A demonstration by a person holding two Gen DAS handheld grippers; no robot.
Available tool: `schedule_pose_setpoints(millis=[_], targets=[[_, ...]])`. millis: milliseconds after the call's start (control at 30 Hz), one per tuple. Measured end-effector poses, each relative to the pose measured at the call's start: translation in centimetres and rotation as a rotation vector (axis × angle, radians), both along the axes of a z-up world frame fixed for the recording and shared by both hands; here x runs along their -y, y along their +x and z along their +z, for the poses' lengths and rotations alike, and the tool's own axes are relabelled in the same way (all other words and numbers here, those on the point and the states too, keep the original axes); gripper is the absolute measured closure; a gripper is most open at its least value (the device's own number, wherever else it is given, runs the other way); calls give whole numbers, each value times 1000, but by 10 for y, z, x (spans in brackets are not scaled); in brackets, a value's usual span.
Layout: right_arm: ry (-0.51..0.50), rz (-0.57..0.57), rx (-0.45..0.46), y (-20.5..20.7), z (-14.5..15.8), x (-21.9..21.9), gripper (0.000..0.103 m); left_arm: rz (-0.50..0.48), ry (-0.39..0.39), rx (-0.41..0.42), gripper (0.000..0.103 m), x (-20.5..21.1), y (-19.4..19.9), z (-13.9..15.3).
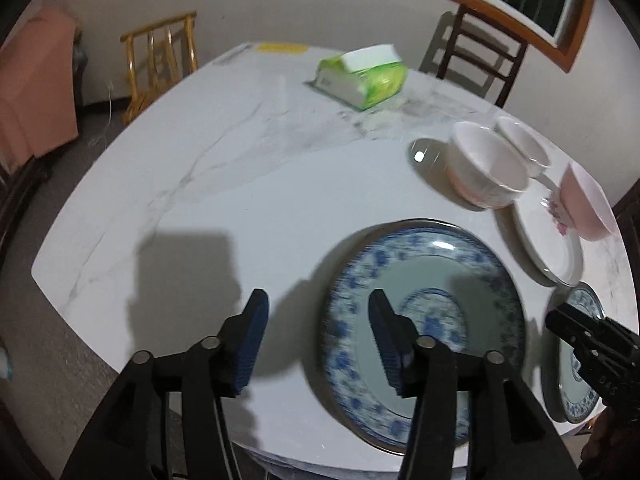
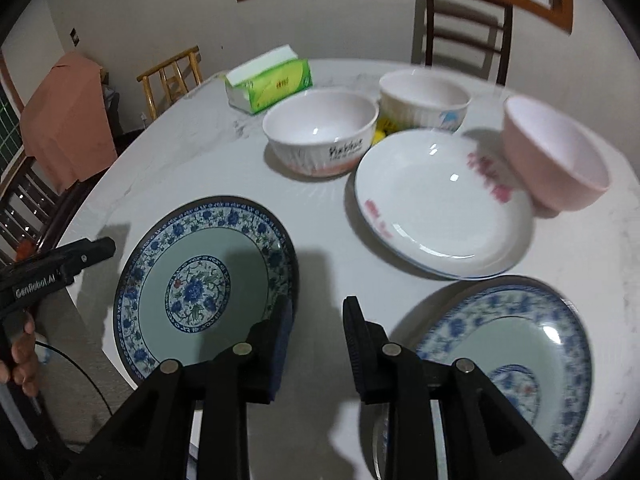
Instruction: Organize plates and bowls
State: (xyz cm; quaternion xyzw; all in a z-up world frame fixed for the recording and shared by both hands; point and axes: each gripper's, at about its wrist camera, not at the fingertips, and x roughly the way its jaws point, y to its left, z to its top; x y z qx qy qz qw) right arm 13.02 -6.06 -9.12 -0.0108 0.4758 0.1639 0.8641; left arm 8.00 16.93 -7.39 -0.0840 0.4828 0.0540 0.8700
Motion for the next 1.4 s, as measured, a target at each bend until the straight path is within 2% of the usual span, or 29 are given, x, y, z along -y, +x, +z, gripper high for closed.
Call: schedule_pose_setpoints(millis=[233, 433, 933, 1400], targets=[[-61, -26, 96, -33, 24, 29, 76, -55, -2, 47, 48, 57, -22, 18], [-90, -77, 132, -53, 38, 55, 76, -97, 15, 84, 44, 101, -35, 30], [-88, -154, 116, -77, 39, 109, 76, -211, 23, 38, 44, 176, -53, 19], [-81, -206, 91, -83, 26, 147, 76, -280, 33, -8, 43, 216, -57, 7]])
